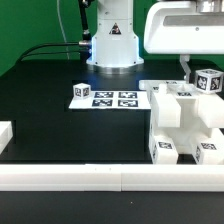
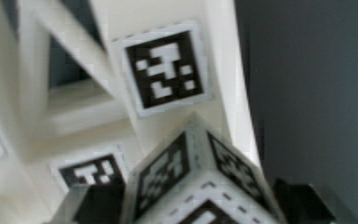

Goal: Assemble chair

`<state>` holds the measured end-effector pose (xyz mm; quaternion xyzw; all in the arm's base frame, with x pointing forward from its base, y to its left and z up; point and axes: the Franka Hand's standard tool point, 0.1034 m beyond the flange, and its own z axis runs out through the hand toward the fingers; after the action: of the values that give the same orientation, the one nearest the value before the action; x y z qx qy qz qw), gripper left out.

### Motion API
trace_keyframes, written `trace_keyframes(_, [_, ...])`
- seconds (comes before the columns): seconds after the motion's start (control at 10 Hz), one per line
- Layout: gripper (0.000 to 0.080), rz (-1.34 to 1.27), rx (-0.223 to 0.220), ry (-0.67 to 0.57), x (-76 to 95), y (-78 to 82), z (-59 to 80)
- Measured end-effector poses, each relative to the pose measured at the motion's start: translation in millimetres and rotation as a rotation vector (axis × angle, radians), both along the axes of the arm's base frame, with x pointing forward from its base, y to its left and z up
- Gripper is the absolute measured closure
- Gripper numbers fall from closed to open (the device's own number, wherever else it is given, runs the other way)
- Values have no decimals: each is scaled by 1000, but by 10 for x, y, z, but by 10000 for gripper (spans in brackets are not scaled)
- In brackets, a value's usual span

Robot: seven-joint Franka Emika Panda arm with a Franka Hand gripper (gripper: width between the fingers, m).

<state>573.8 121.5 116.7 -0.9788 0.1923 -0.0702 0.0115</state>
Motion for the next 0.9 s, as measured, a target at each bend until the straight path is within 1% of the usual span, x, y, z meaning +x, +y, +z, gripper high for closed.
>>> trace_keyframes(0.4, [400, -418, 64, 5, 5, -42, -12])
trace_keyframes(0.5, [400, -566, 88, 17, 9, -50, -15])
trace_keyframes(0.7, [400, -756, 127, 27, 14, -50, -17])
trace_keyframes(0.9, [400, -761, 131, 28, 14, -50, -17])
